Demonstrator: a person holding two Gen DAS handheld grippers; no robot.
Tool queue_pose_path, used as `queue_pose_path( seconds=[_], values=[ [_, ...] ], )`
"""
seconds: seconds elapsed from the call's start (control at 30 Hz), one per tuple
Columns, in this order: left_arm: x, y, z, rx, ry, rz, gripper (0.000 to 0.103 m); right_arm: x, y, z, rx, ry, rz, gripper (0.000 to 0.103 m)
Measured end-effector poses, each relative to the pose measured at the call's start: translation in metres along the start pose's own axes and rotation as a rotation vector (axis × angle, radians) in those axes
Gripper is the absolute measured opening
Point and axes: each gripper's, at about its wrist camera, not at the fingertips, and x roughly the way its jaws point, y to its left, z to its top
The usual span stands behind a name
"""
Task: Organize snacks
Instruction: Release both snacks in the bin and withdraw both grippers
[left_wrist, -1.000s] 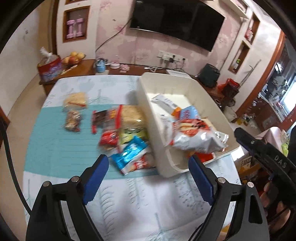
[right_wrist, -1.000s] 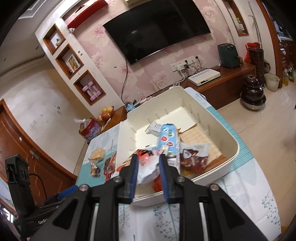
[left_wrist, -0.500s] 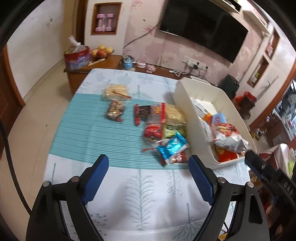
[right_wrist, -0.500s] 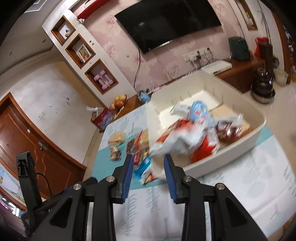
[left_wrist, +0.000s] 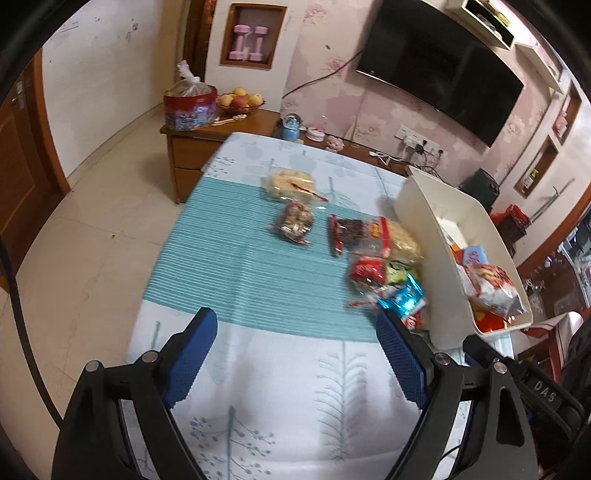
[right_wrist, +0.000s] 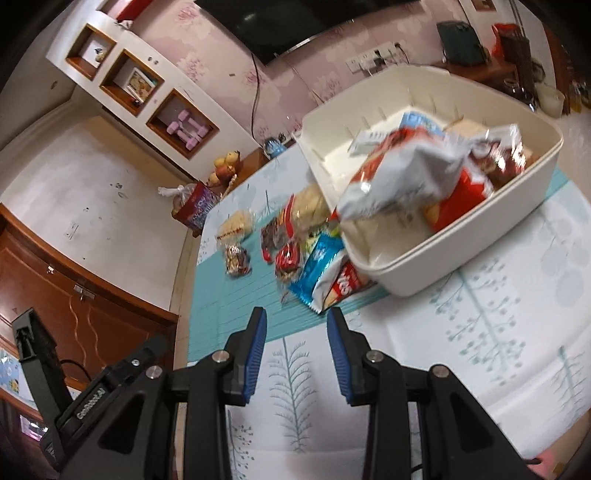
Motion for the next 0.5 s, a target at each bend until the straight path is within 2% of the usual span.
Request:
queue_pose_path(
  seconds=[0.23, 0.33, 0.5],
  values=[
    [0.016, 0.011, 0.025, 0.020, -0.002, 0.031, 0.087, 0.026, 0.004, -0.006, 0.069, -0.005, -0.065, 0.035],
    [0.026, 0.010, 0.036, 0.032, -0.021, 0.029, 0.087, 0.038, 0.009, -0.010, 0.070, -0.028, -0.087, 0.043],
    [0.055, -0.001, 0.055, 0.085, -0.020, 0.041, 0.087, 0.058, 0.017, -0.016, 0.055, -0.062, -0.126, 0.044]
  ],
)
